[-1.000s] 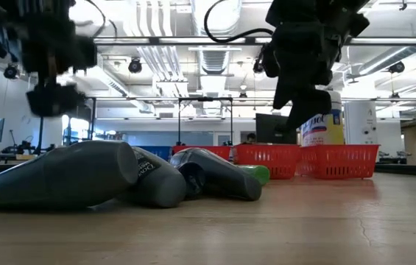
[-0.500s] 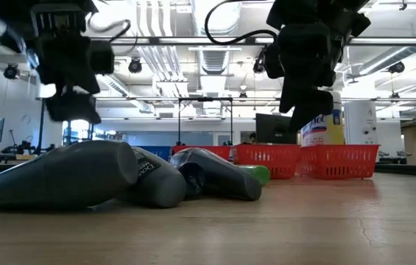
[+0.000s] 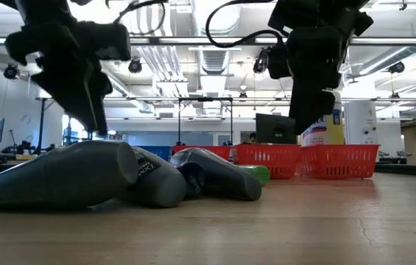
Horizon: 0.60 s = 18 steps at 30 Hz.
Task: Pick & Place Travel size toiletries
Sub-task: Put the blue razor into the left red bin
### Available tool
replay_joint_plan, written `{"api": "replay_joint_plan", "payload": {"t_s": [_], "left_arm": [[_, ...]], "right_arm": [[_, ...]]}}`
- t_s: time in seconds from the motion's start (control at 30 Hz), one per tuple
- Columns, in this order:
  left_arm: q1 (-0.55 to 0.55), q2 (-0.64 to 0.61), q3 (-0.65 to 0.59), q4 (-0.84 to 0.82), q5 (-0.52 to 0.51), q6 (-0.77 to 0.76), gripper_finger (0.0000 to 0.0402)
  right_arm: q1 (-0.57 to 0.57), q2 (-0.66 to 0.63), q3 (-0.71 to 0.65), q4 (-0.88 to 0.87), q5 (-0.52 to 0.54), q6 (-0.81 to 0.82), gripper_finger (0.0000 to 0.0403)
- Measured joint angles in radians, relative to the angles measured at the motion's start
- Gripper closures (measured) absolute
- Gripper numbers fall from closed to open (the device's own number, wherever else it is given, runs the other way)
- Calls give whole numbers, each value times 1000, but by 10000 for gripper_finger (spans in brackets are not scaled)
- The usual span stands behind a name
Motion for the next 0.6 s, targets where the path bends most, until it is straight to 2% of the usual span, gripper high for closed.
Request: {"api": "replay_joint_plan", "payload": {"t_s": [0.3,0.6], "left_arm": [[-41,132,25,12,4,-18,196],[-54,176,24,36,9,-91,223]], "right_arm": [[27,-5,0,0,26,-22,91],[27,-5,0,0,53,-54,66]]}}
